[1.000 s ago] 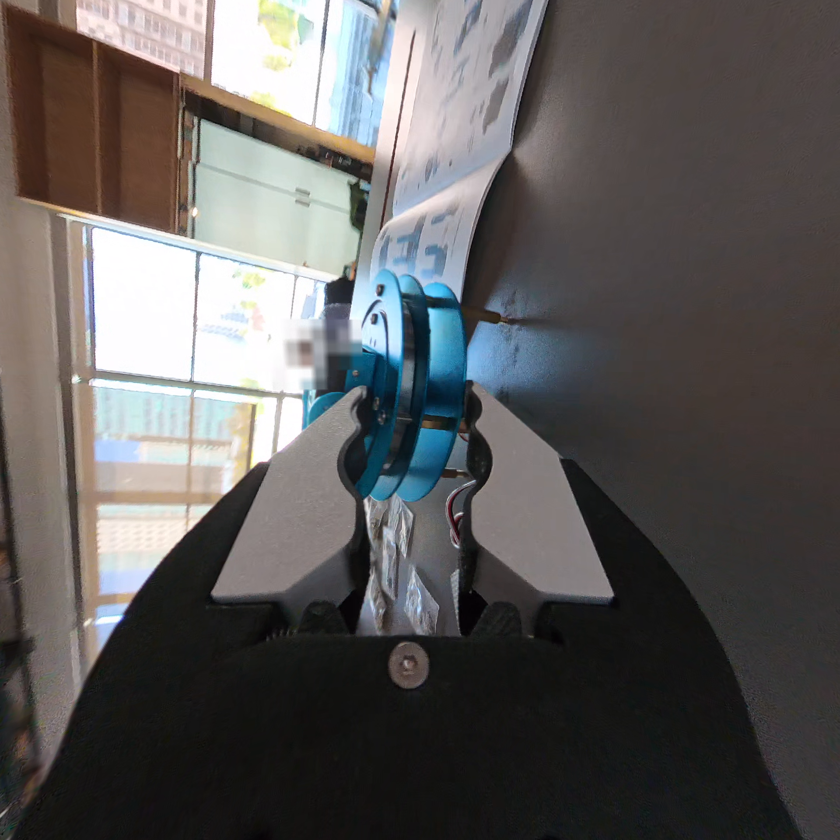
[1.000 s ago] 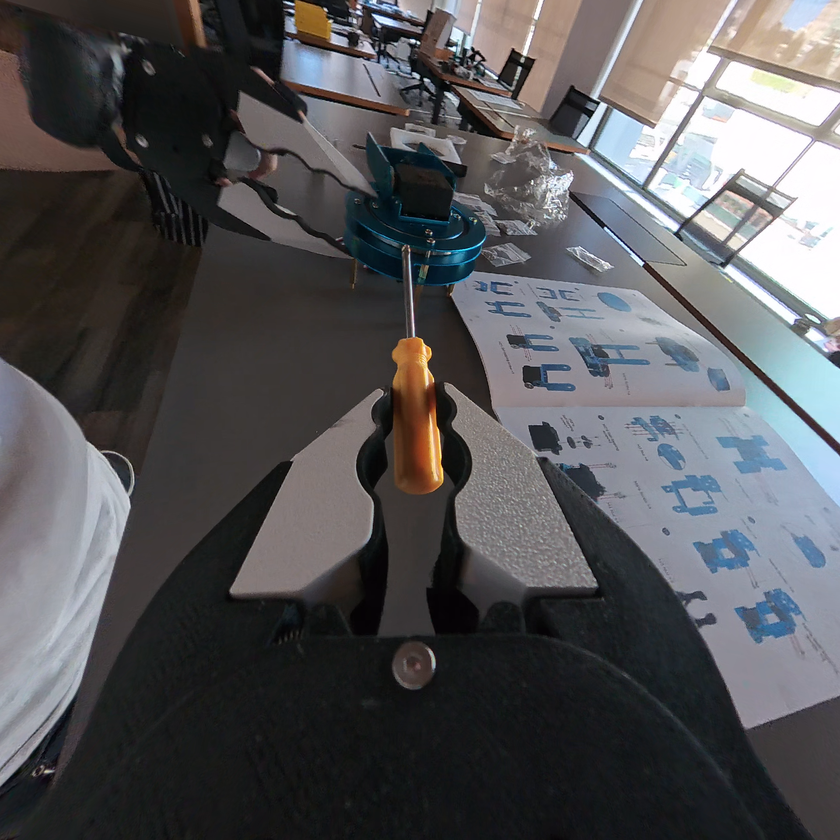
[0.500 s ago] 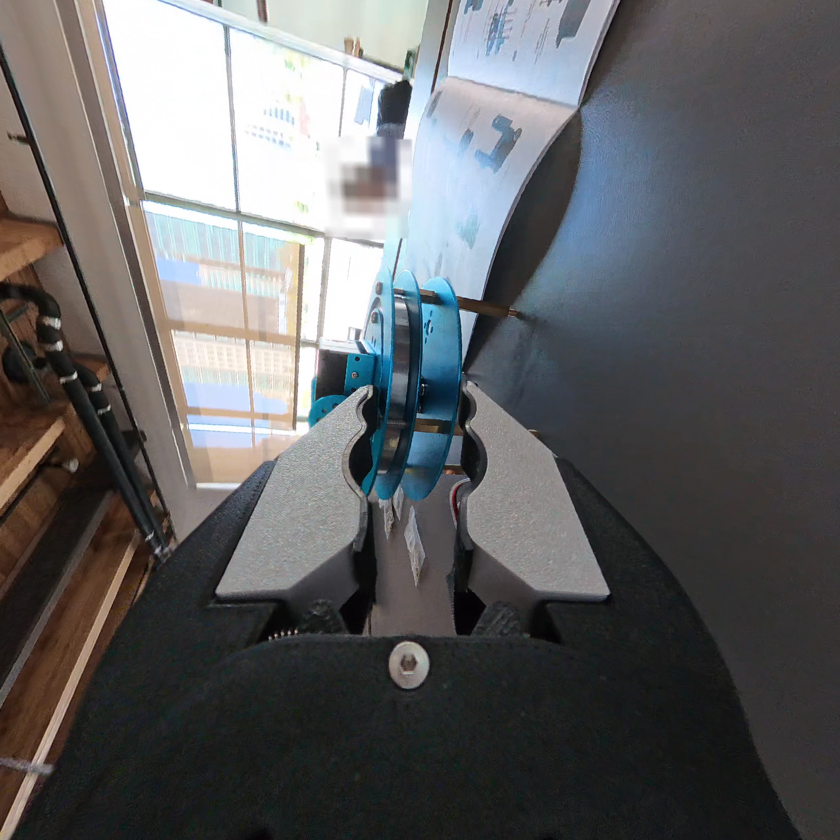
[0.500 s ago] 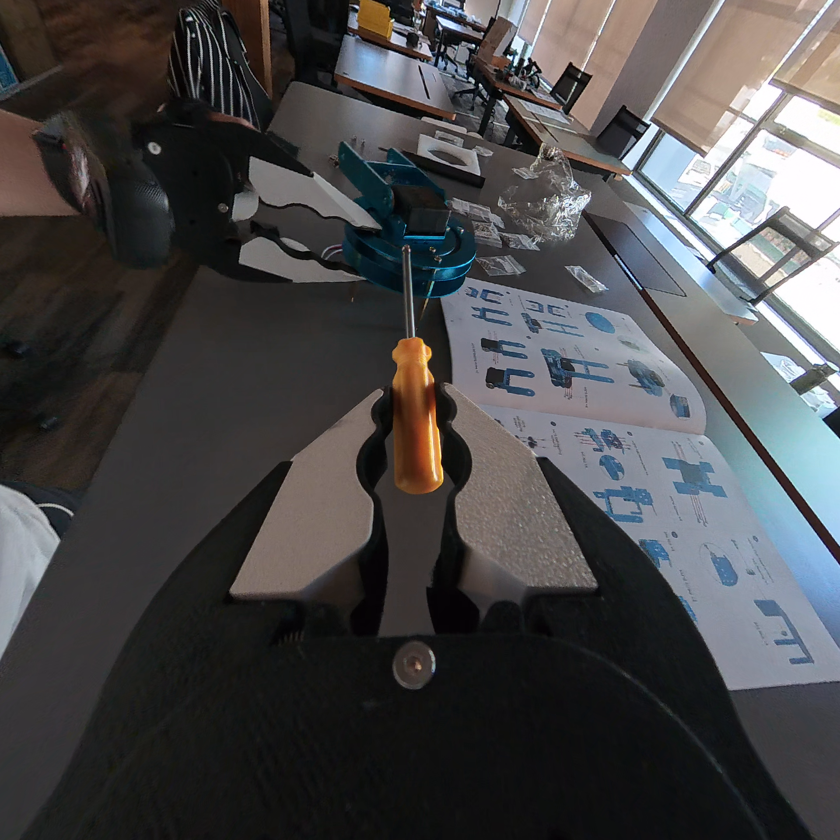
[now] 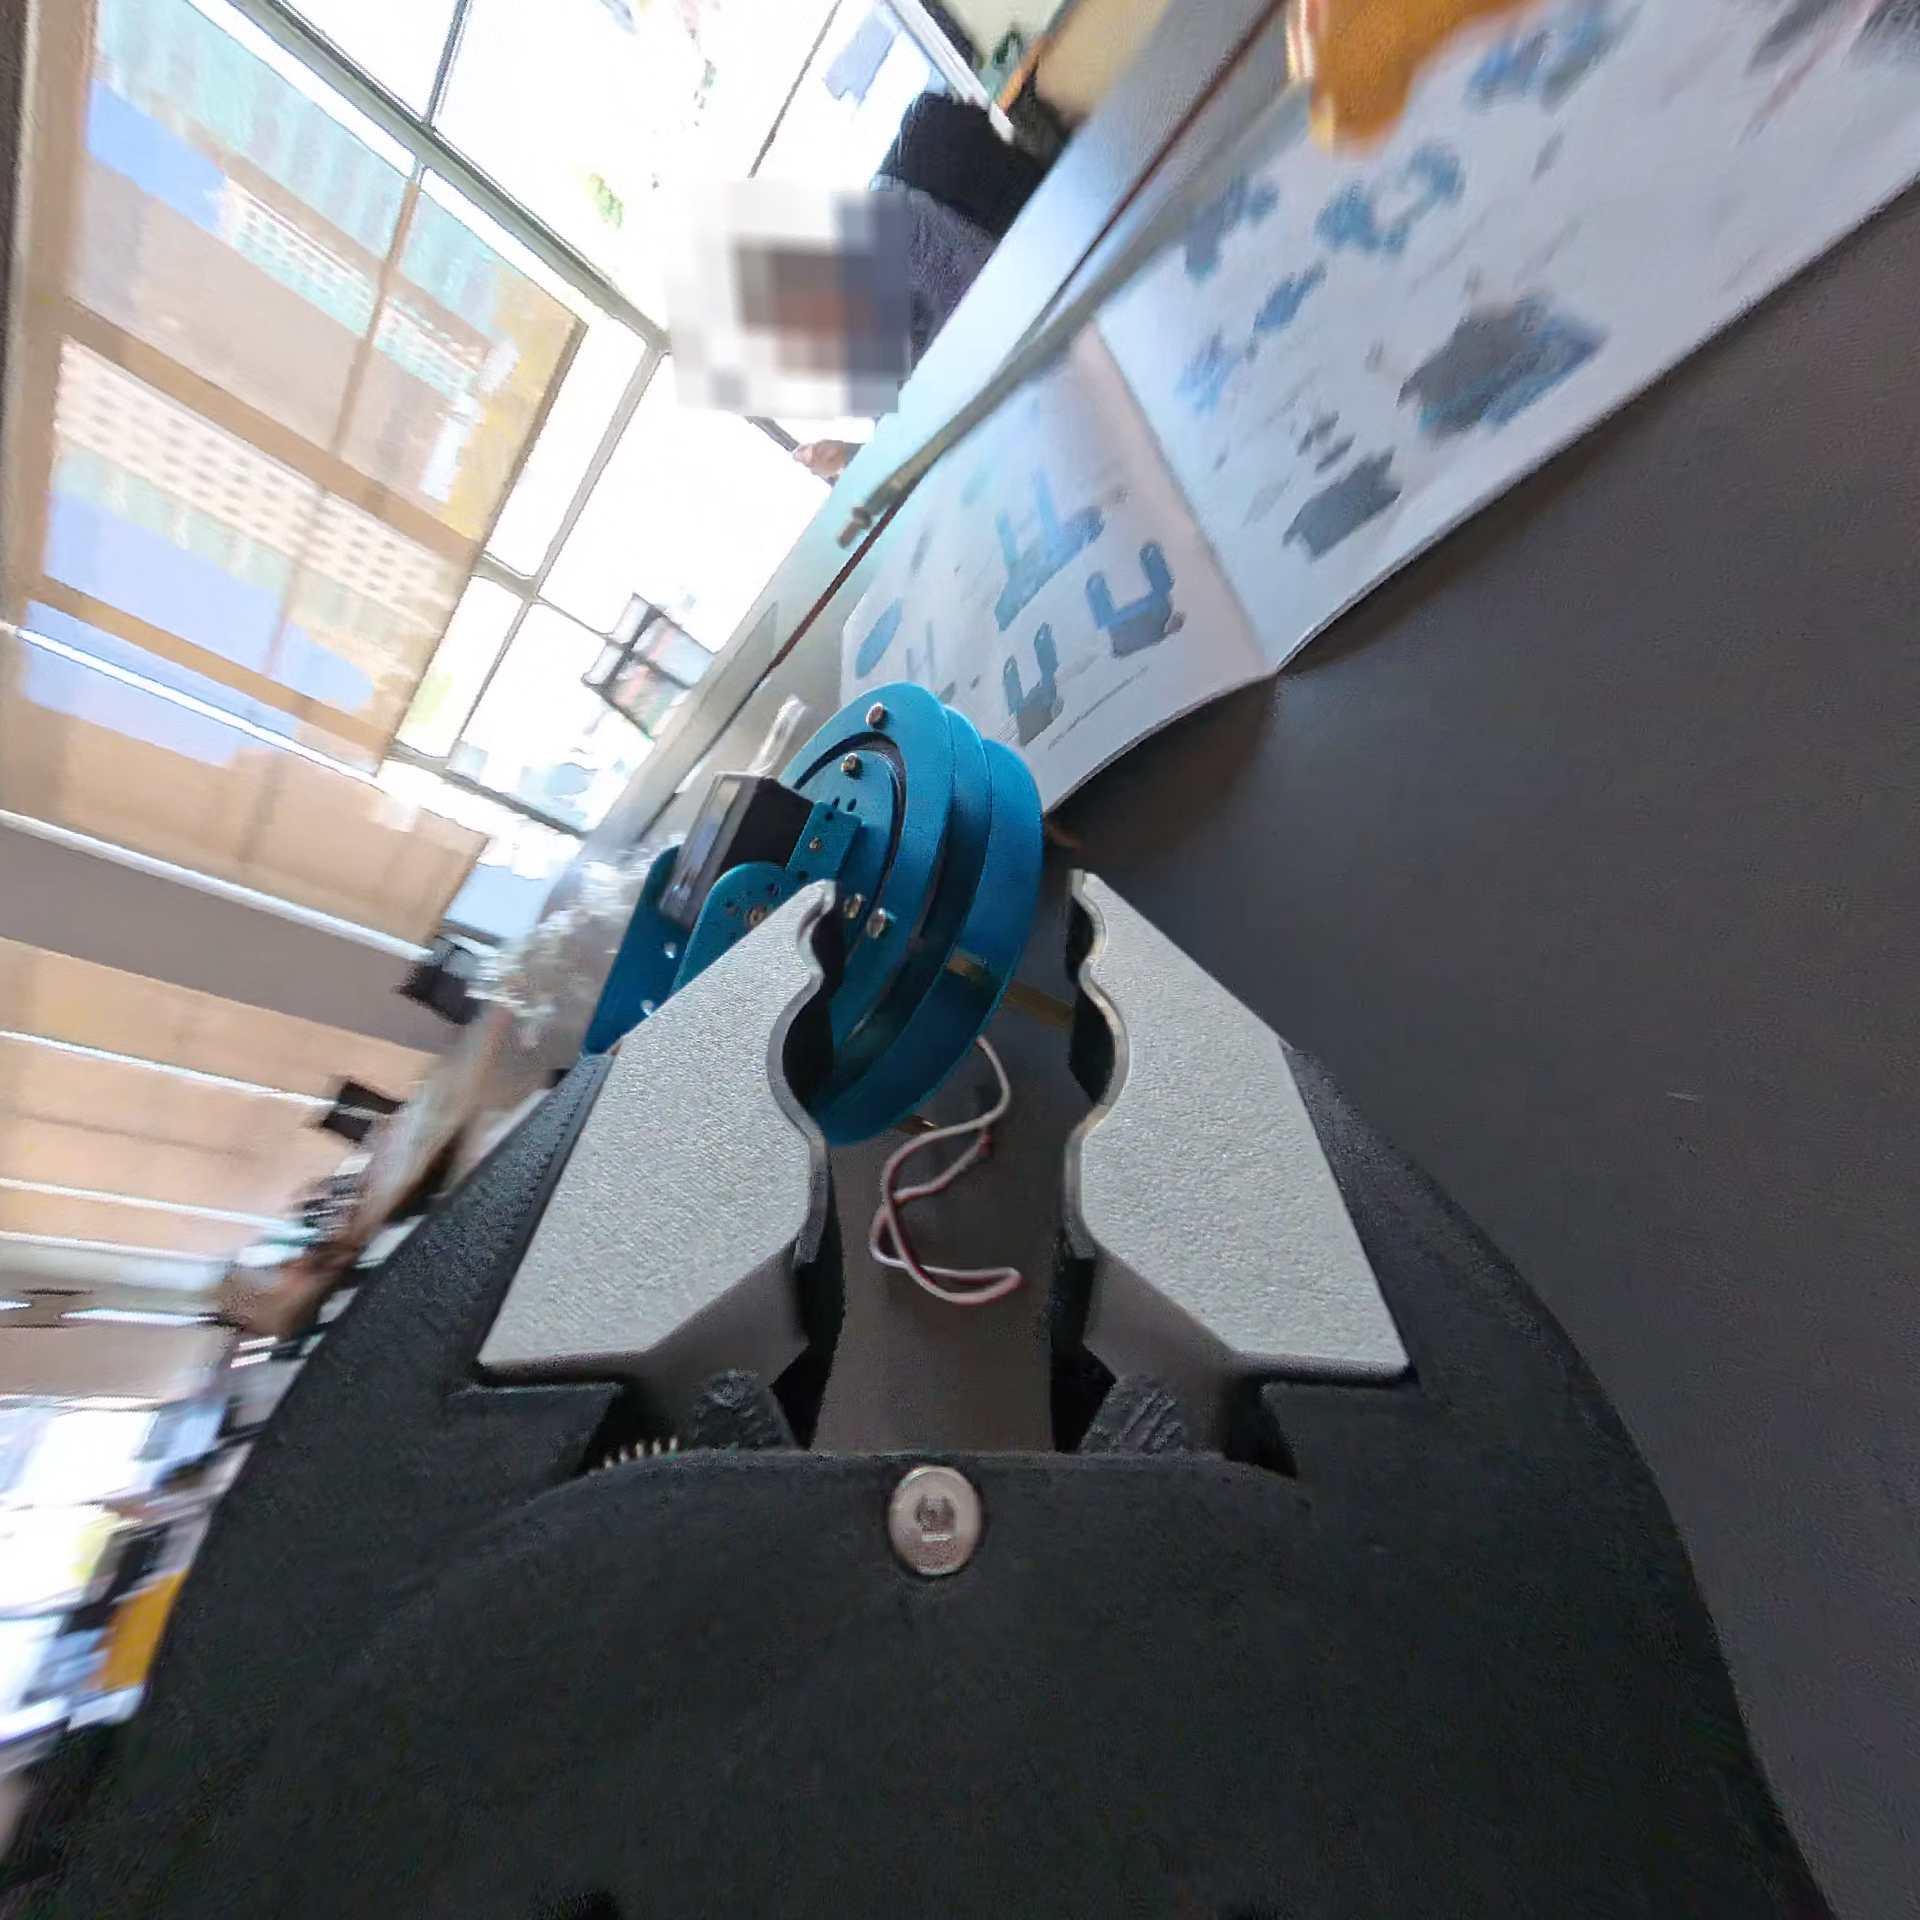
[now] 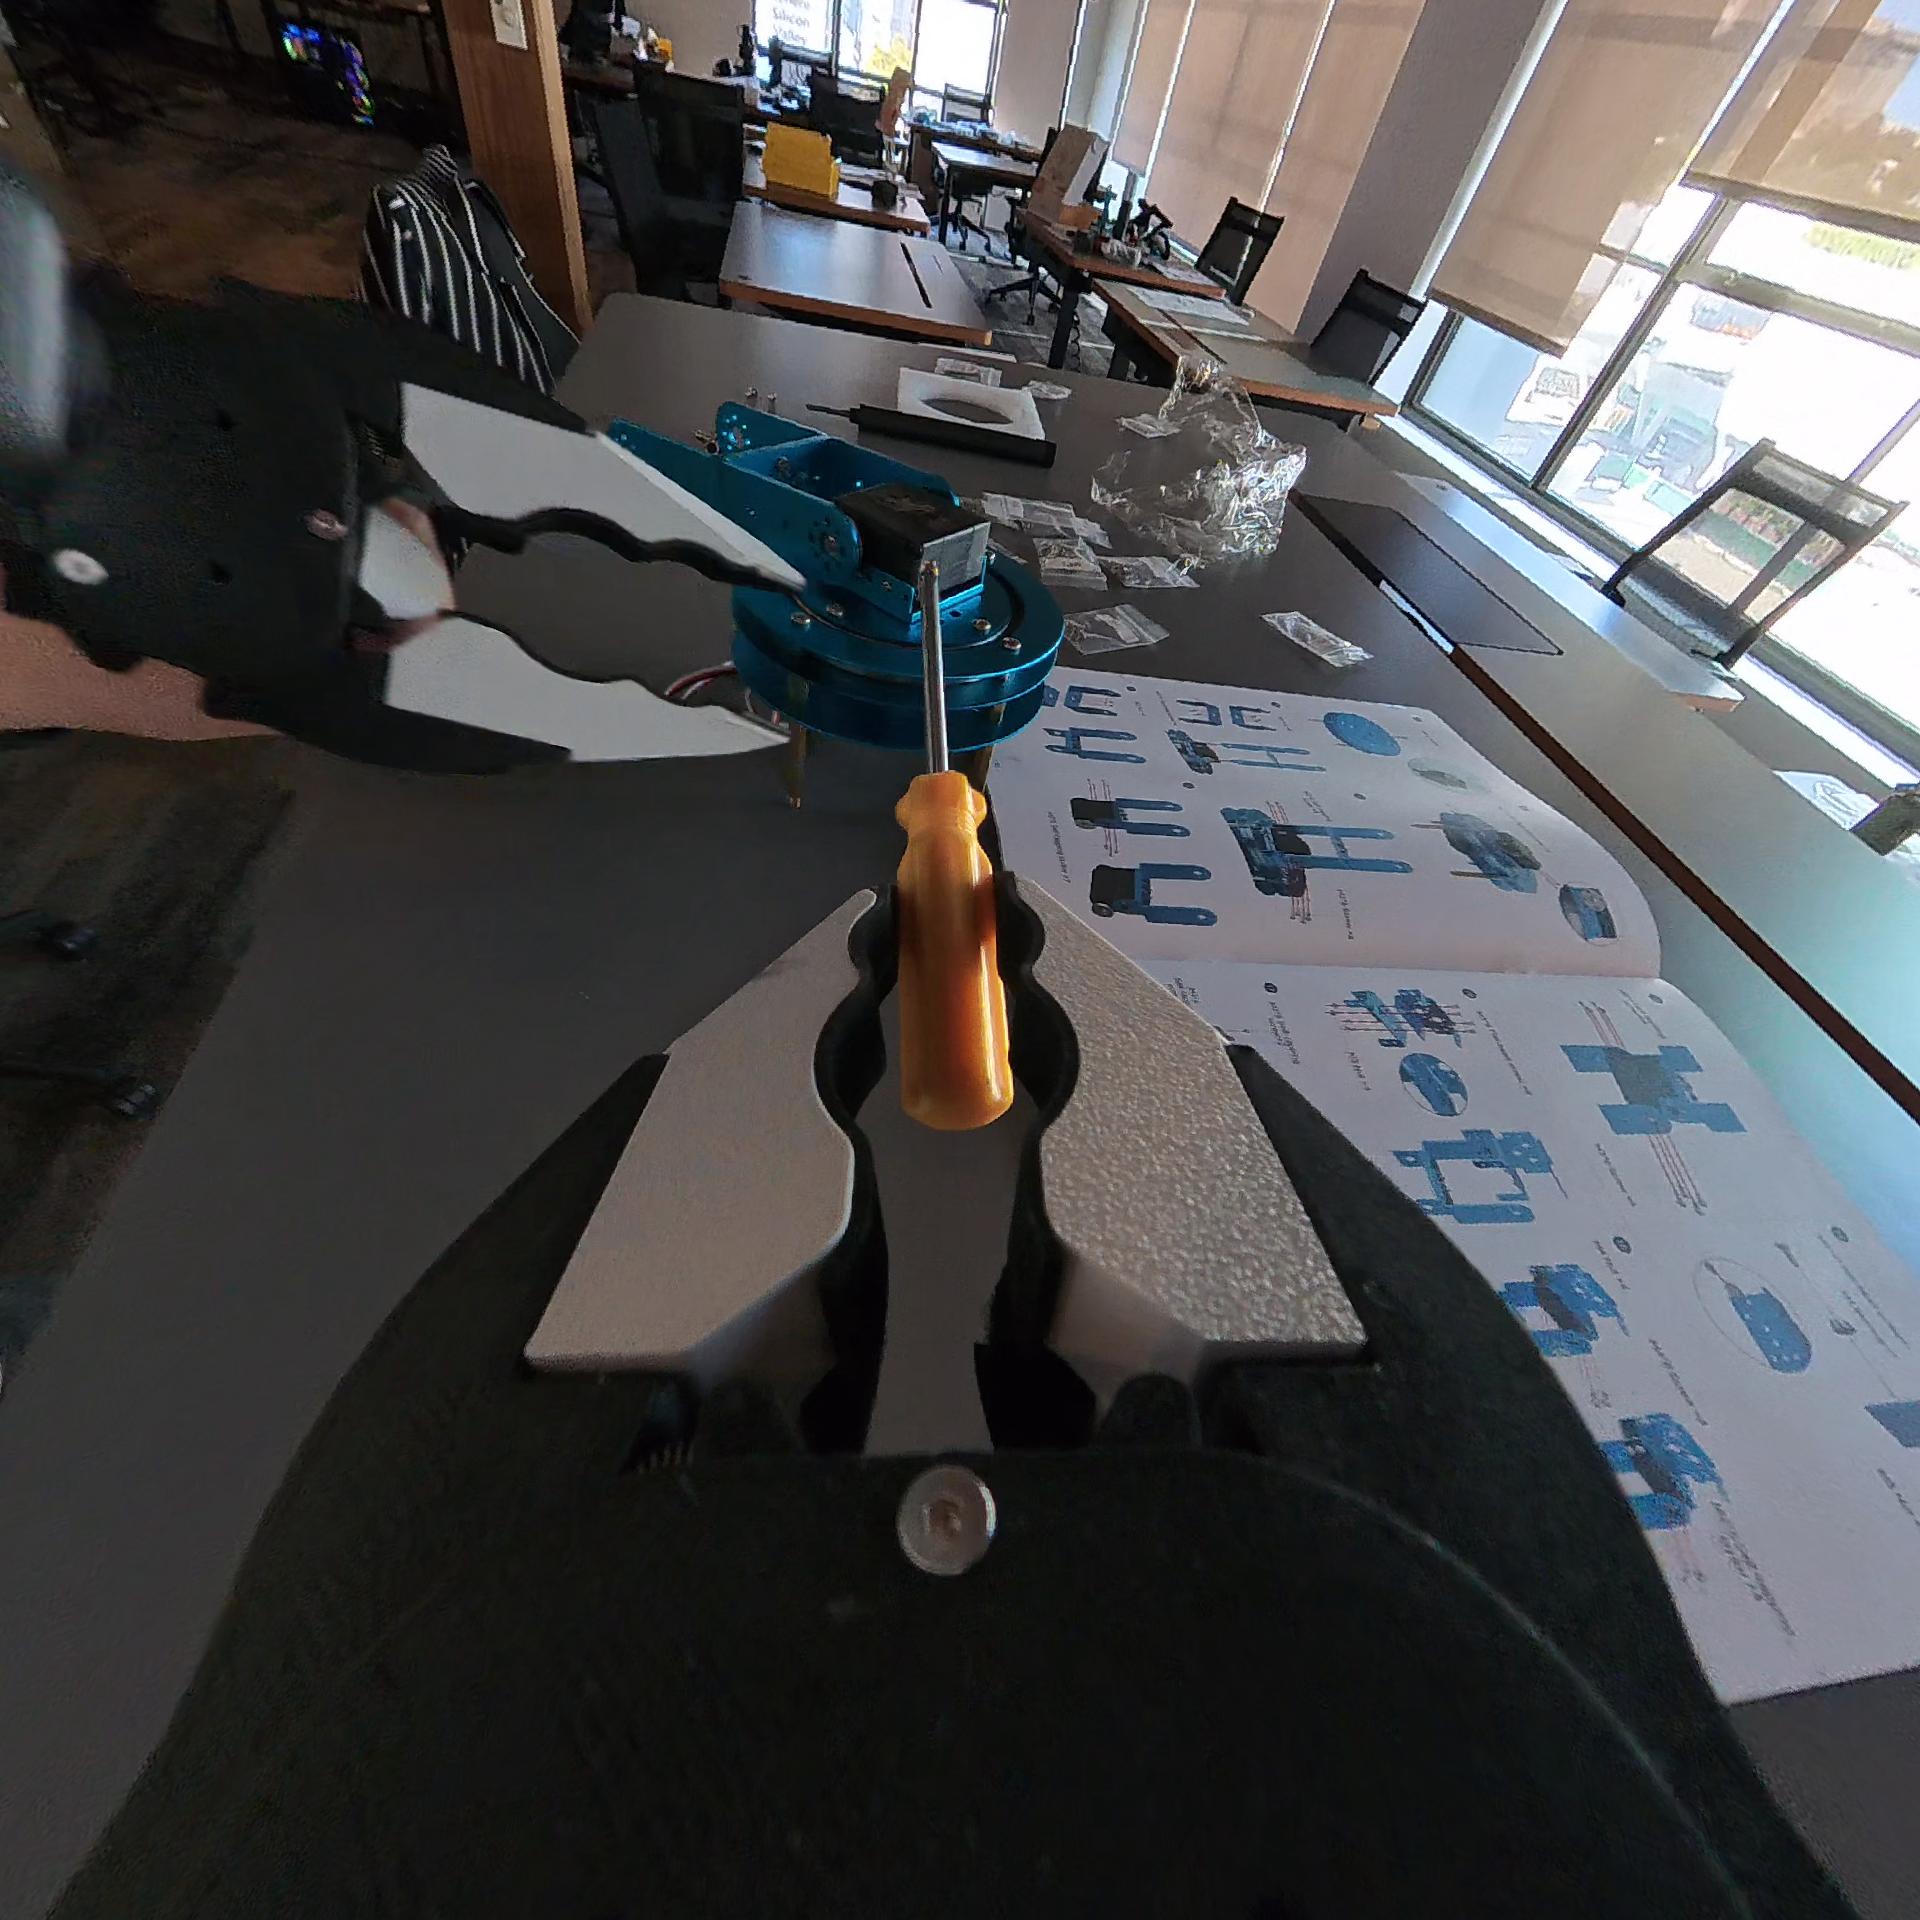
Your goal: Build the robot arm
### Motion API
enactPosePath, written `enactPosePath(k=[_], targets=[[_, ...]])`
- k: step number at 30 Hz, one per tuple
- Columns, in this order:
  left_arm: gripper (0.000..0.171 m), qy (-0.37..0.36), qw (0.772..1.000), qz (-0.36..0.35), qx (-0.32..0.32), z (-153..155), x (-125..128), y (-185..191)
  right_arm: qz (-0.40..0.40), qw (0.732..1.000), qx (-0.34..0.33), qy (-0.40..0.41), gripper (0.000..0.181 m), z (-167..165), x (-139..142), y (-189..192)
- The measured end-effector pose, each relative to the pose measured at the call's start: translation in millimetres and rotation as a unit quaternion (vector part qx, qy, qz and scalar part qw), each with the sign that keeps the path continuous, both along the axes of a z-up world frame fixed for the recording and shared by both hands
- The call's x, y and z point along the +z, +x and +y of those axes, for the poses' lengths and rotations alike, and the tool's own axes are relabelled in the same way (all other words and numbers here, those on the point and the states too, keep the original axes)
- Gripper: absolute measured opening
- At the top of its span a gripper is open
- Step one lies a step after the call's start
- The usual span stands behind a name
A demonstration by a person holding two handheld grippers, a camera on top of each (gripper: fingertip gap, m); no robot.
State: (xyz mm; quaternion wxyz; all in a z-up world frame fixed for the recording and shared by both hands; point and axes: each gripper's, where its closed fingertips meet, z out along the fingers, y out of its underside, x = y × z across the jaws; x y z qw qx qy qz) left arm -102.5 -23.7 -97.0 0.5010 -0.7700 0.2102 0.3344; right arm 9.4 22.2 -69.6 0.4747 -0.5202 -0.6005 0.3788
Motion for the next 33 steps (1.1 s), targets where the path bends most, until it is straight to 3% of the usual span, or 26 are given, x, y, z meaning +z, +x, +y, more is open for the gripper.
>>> enactPosePath(k=[2,5,8,12,16,23,26,28,33], targets=[[0.042,0.028,0.997,-0.062,-0.022,-19.3,17.9,3.6,0.004,1.0,-0.006,-0.011,0.017,-4.2,0.6,-2.7],[0.045,0.038,0.991,-0.115,-0.055,-36.1,46.5,-21.0,0.007,1.0,-0.015,-0.024,0.017,-12.8,-2.2,-9.5],[0.079,-0.052,0.969,-0.216,-0.112,-30.4,47.6,-50.5,0.005,0.999,-0.022,-0.028,0.017,-18.5,-8.6,-18.3],[0.081,-0.176,0.937,-0.247,-0.173,-11.6,38.4,-80.2,0.016,0.999,-0.032,-0.027,0.017,-20.8,-10.0,-23.1],[0.078,-0.223,0.902,-0.296,-0.22,13.0,41.3,-70.3,0.015,0.999,-0.042,-0.011,0.017,-17.5,-11.1,-17.3],[0.079,-0.274,0.884,-0.327,-0.19,32.6,27.5,-60.9,0.01,1.0,-0.006,0.018,0.017,-27.7,-8.8,-5.9],[0.072,-0.291,0.883,-0.325,-0.173,36.1,17.0,-64.4,0.016,1.0,-0.002,0.006,0.017,-29.4,-9.1,-5.7],[0.058,-0.309,0.867,-0.346,-0.185,33.9,14.3,-57.4,0.019,1.0,-0.005,-0.007,0.017,-28.8,-10.4,-6.9],[0.051,-0.295,0.873,-0.352,-0.163,35.5,14.4,-60.5,0.012,0.999,-0.029,-0.009,0.017,-24.1,-14.4,-13.0]])
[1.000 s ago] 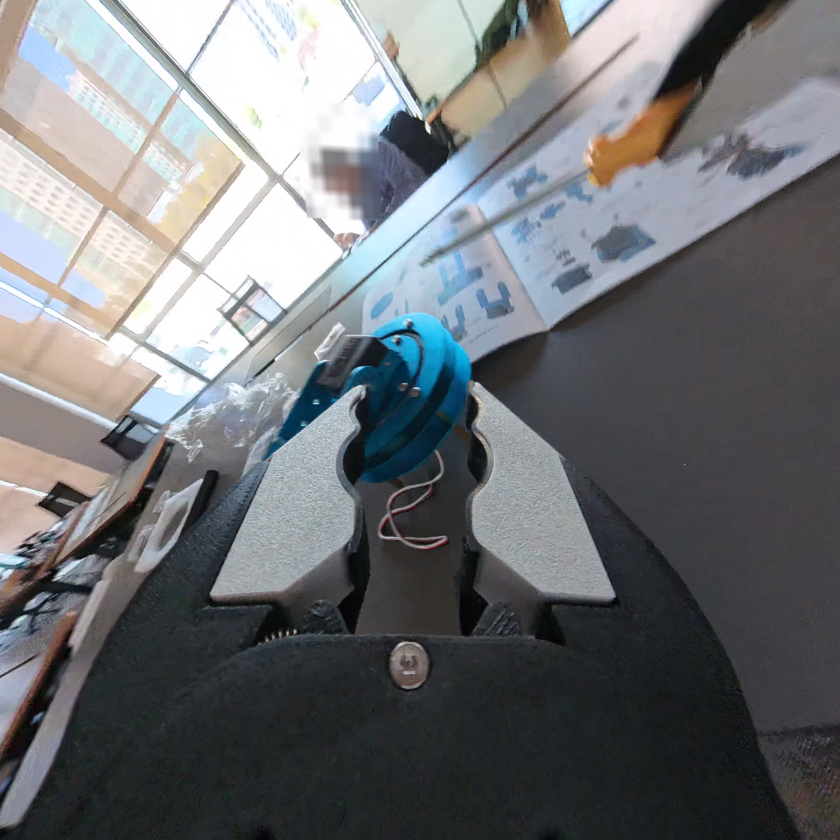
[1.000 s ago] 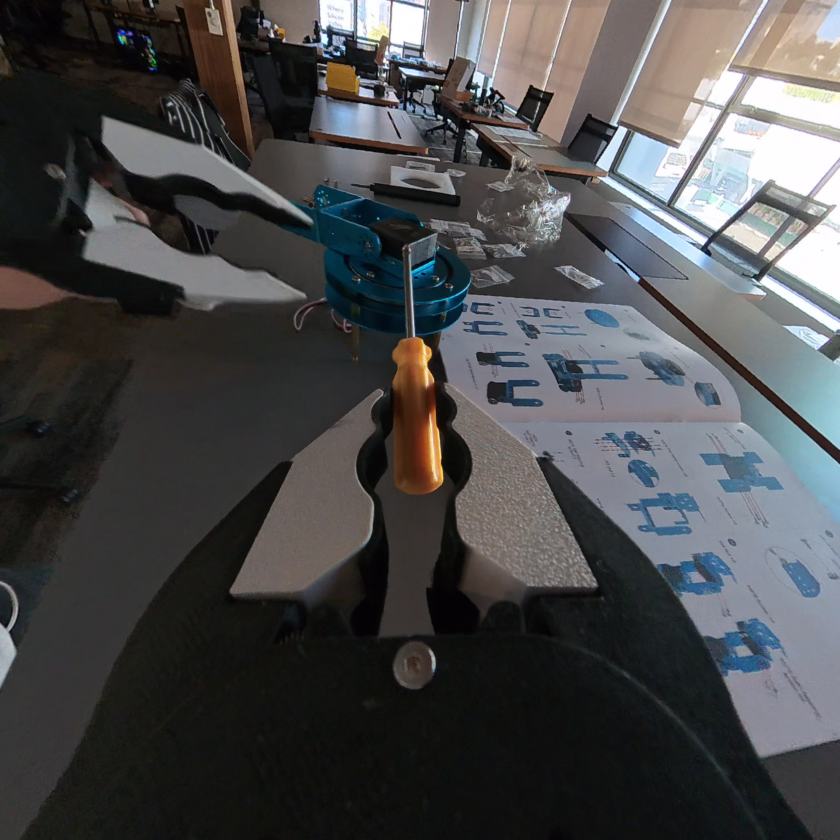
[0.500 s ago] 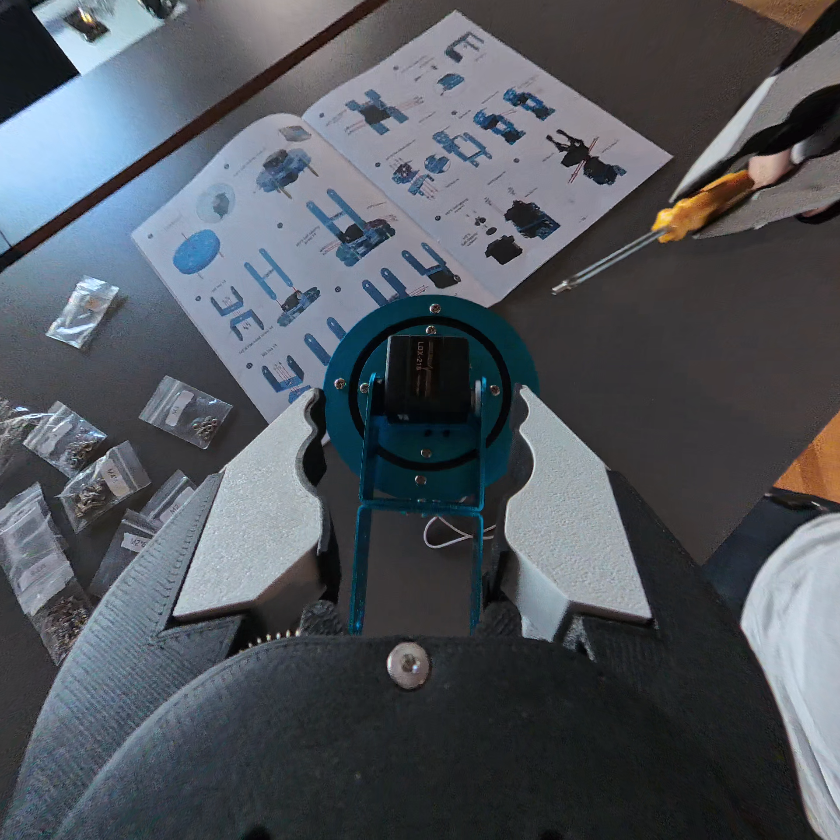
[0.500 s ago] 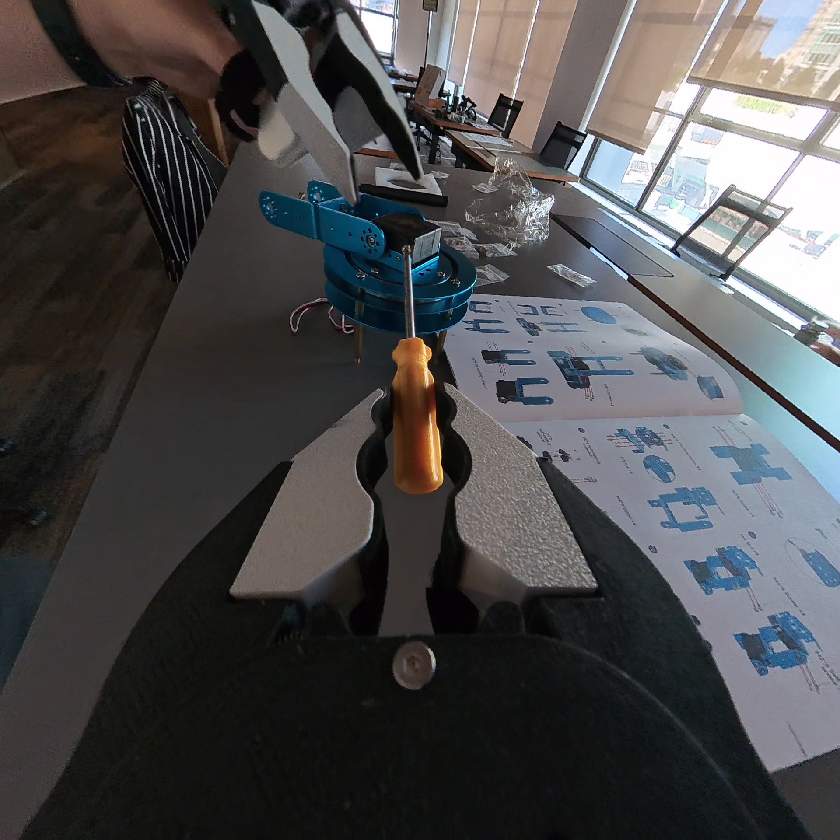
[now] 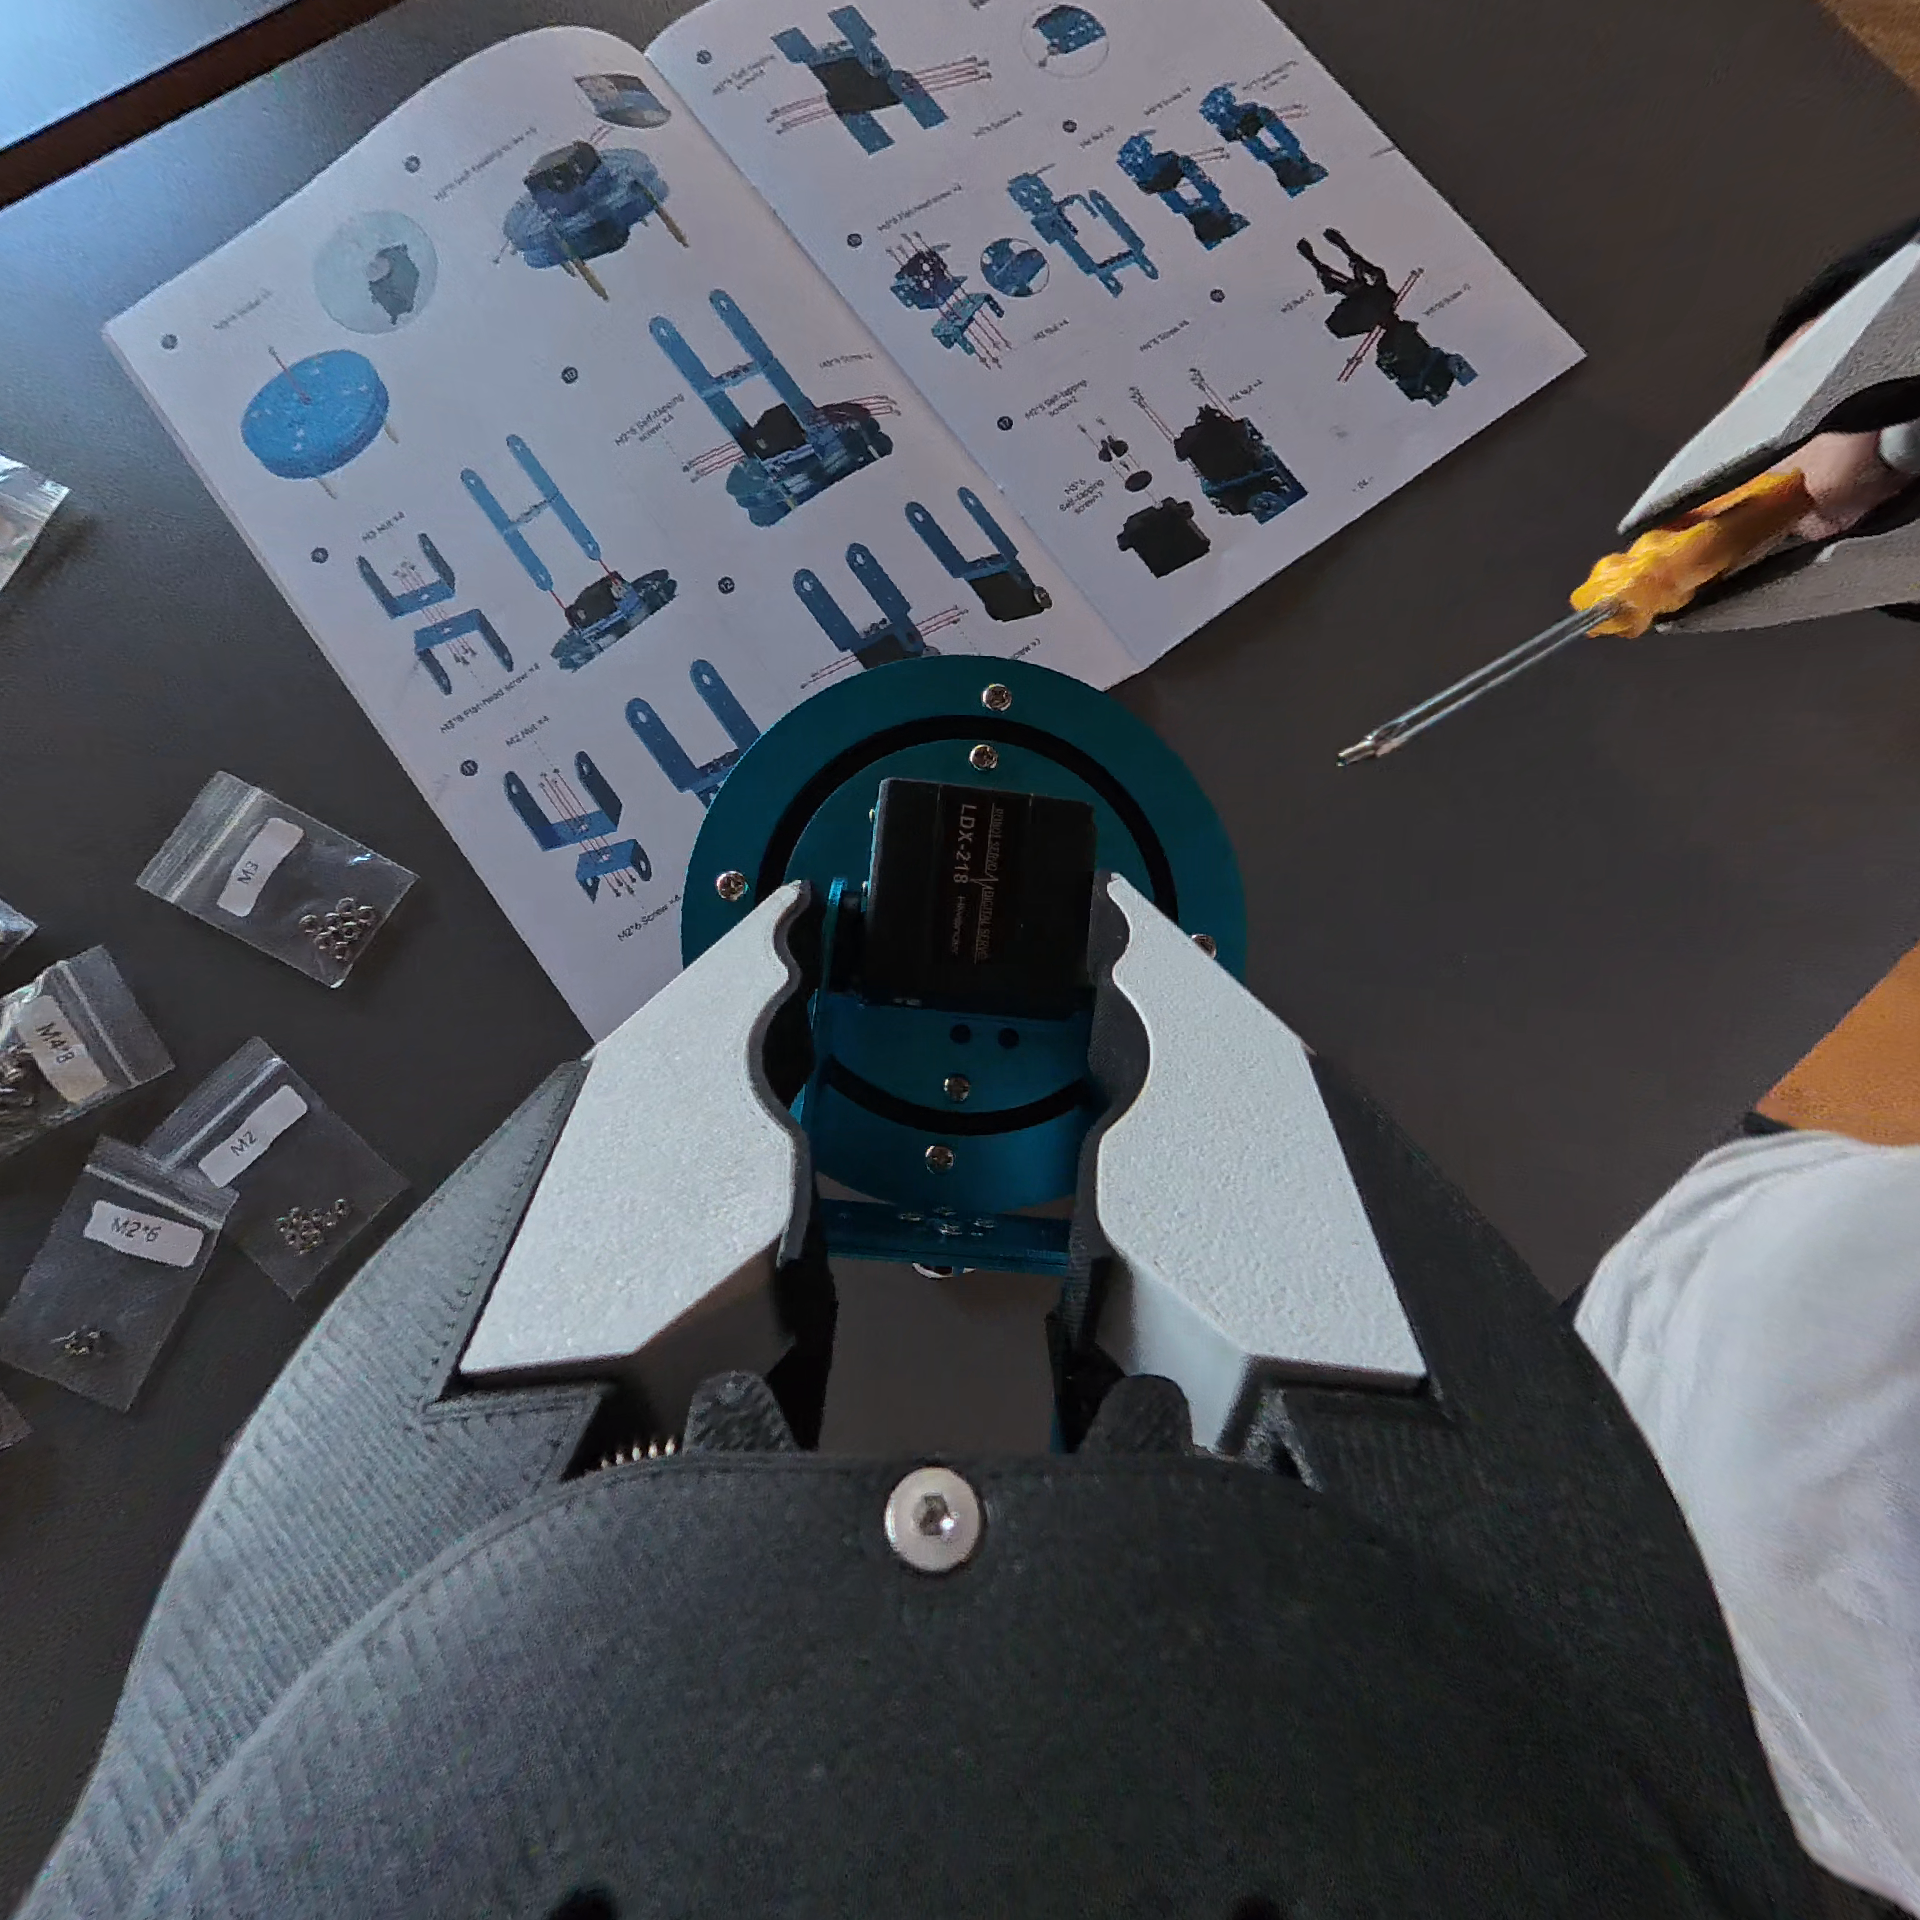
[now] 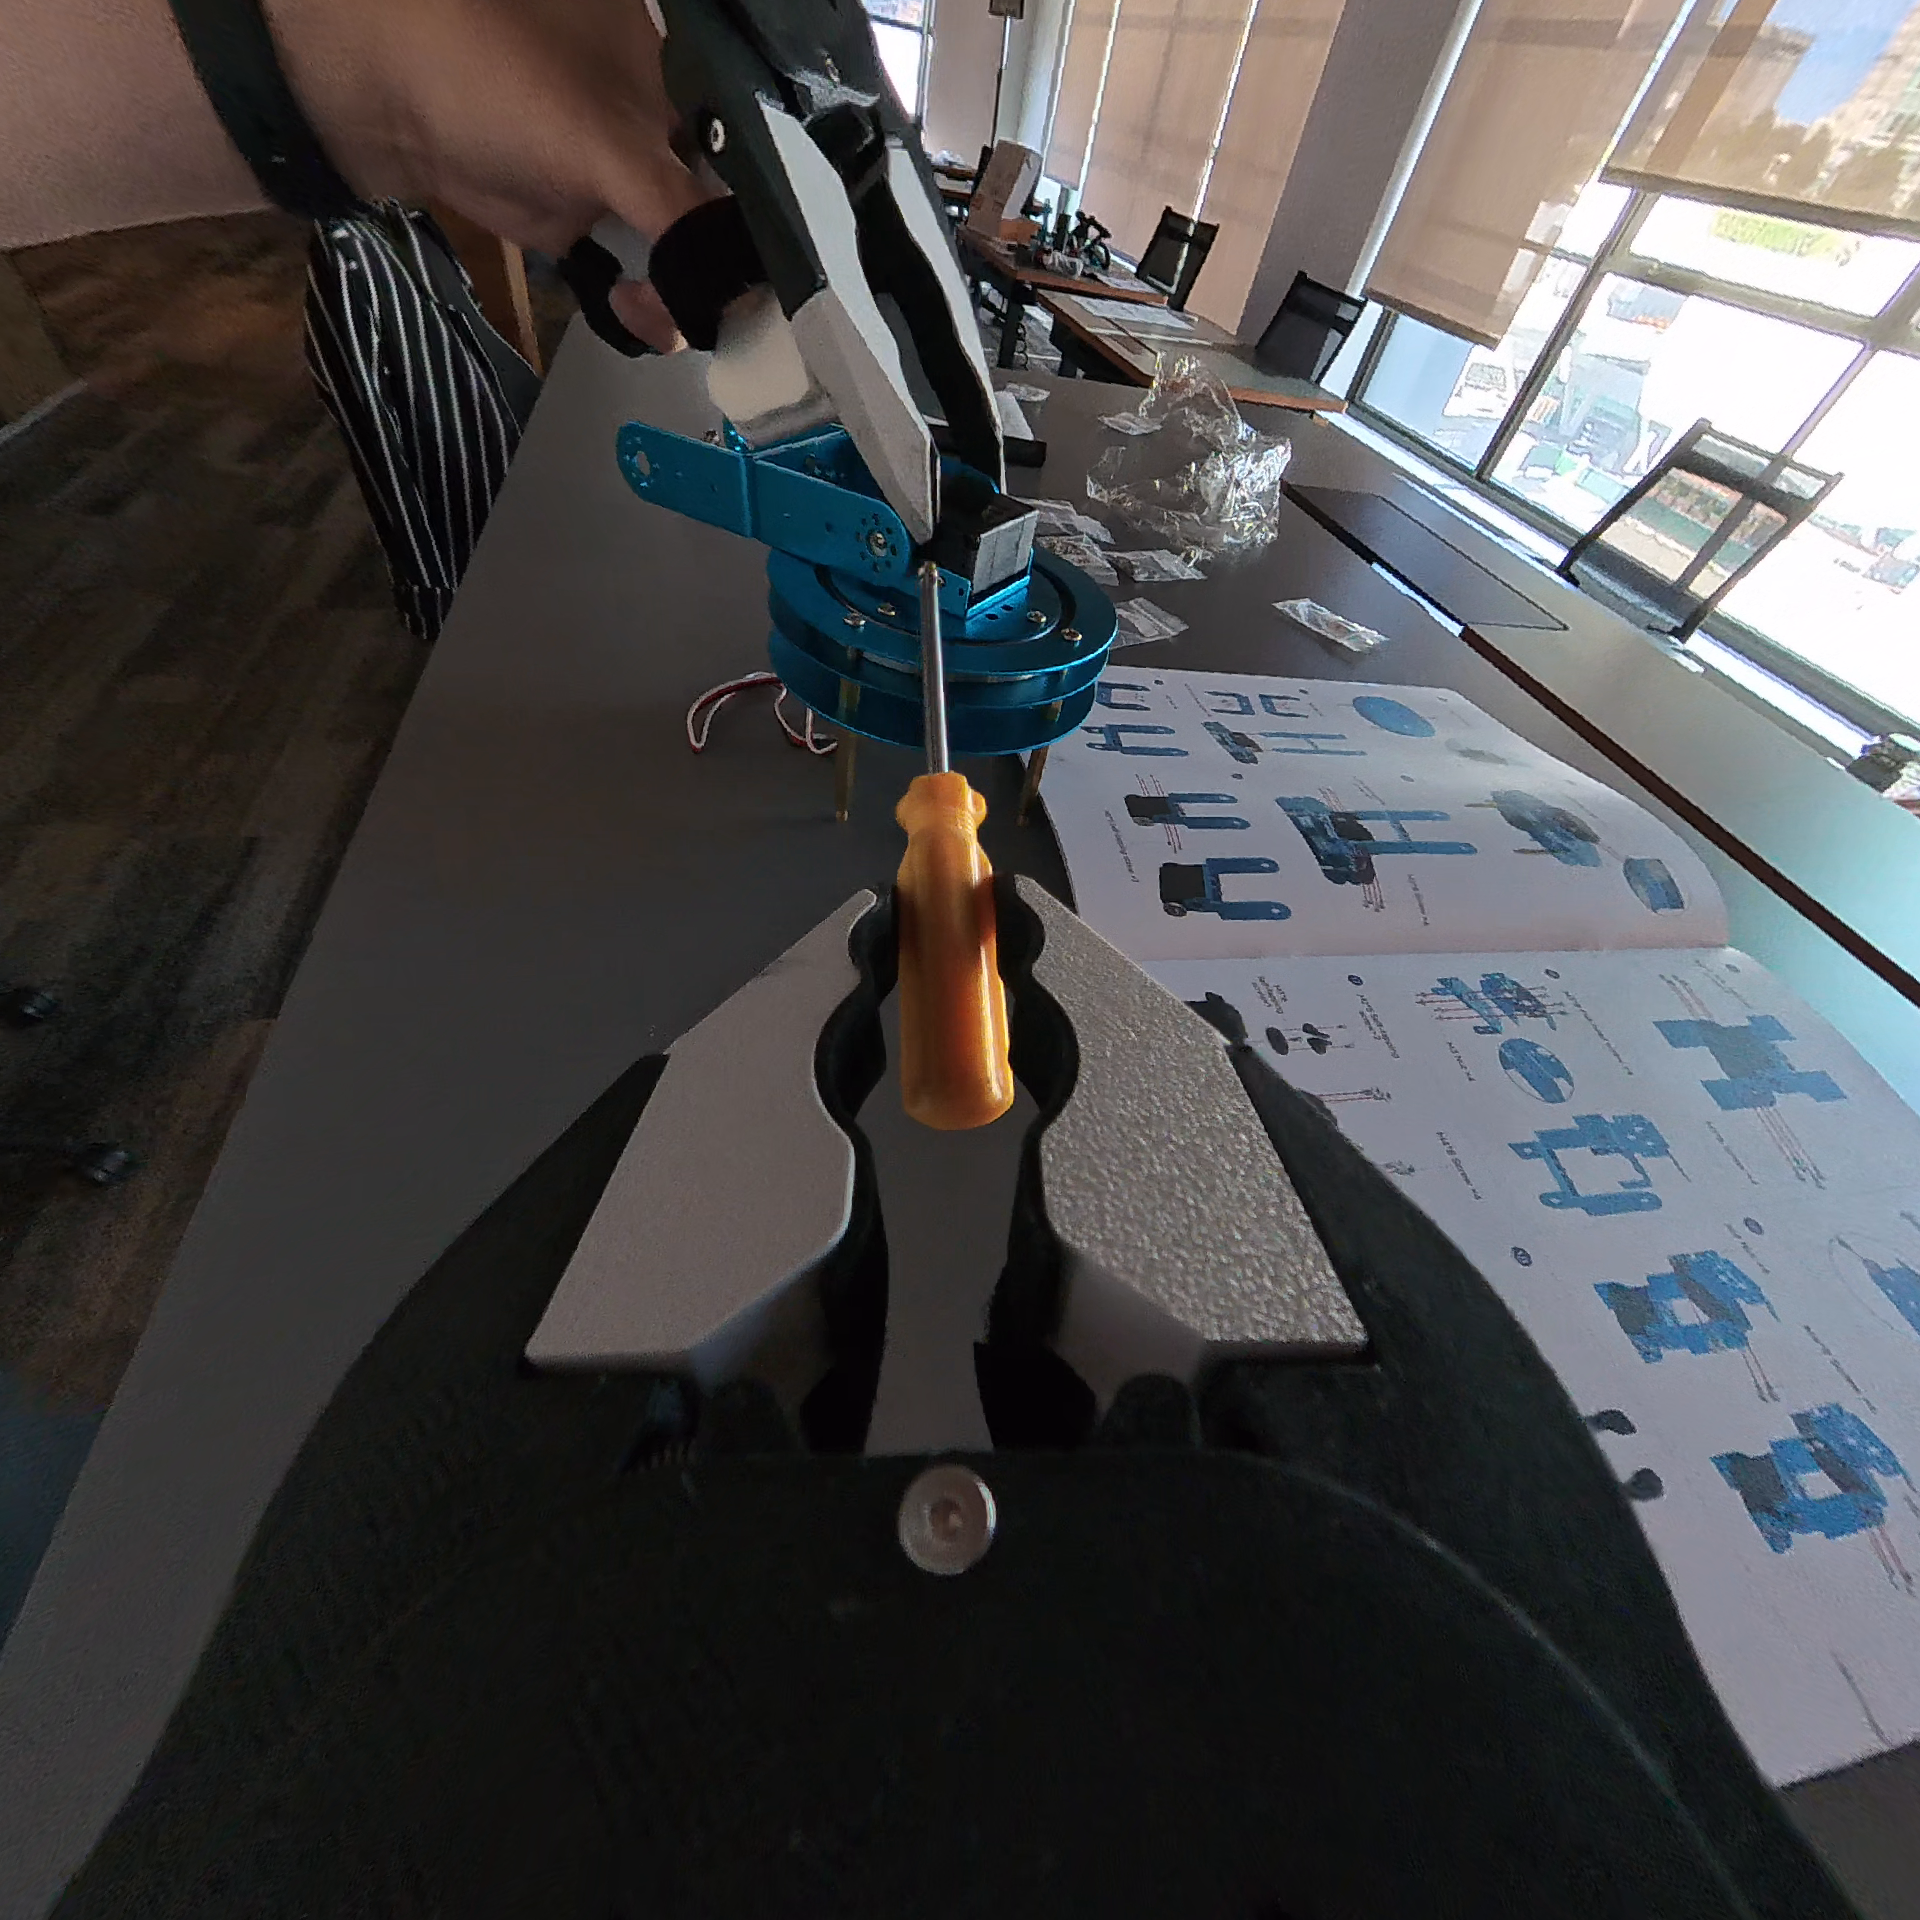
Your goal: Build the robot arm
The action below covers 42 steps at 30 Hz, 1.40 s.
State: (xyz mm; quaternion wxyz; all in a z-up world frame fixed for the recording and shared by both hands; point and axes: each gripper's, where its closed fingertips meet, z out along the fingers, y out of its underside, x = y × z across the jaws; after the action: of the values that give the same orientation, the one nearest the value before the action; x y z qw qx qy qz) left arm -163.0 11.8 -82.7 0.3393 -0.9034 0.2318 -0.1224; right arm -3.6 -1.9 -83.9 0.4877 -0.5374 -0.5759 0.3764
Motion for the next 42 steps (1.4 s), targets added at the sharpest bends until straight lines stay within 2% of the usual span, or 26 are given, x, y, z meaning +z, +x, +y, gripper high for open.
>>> enactPosePath(k=[4,8,10,12,13,15,17,22,25,27,39,42], targets=[[0.051,0.005,0.999,0.001,0.046,-0.8,0.3,-1.3,0.003,1.0,0.007,-0.01,0.017,-5.0,-0.2,-3.7],[0.051,0.009,0.989,0.002,0.148,0.4,0.8,-2.8,-0.01,1.0,0.016,-0.01,0.017,-6.3,-7.6,-1.5],[0.051,0.02,0.984,0.007,0.178,1.9,1.9,-2.7,-0.003,1.0,0.015,-0.013,0.017,-4.8,-5.0,1.6],[0.051,0.051,0.981,-0.005,0.187,4.1,13.5,-3.4,0.004,1.0,0.013,-0.018,0.017,-1.2,-2.2,3.4],[0.057,0.074,0.979,-0.015,0.191,4.4,24.0,-5.3,0.008,1.0,0.012,-0.02,0.017,1.3,-0.9,3.2],[0.072,0.089,0.98,-0.017,0.179,-0.9,34.2,-6.9,0.008,1.0,0.008,-0.014,0.017,8.0,0.1,0.5],[0.091,0.069,0.984,0.006,0.165,-9.6,26.3,-7.8,0.011,1.0,0.009,-0.017,0.017,12.8,0.8,-4.9],[0.079,0.036,0.989,0.044,0.139,-19.4,1.1,-7.5,0.008,0.998,0.028,-0.063,0.017,9.5,-7.6,-24.2],[0.073,0.023,0.99,0.047,0.133,-19.7,-2.7,-8.4,0.011,0.994,0.031,-0.101,0.017,4.8,-11.5,-32.1],[0.062,0.012,0.992,0.03,0.122,-19.8,-3.3,-2.7,0.01,0.993,0.027,-0.112,0.017,2.9,-13.5,-34.9],[0.062,-0.015,0.99,0.04,0.132,-20.0,-4.3,-2.9,0.013,0.991,0.022,-0.133,0.017,-1.2,-18.4,-35.3],[0.068,-0.019,0.989,0.075,0.127,-23.0,-8.9,-5.6,0.014,0.99,0.021,-0.135,0.017,-0.6,-18.2,-35.8]])
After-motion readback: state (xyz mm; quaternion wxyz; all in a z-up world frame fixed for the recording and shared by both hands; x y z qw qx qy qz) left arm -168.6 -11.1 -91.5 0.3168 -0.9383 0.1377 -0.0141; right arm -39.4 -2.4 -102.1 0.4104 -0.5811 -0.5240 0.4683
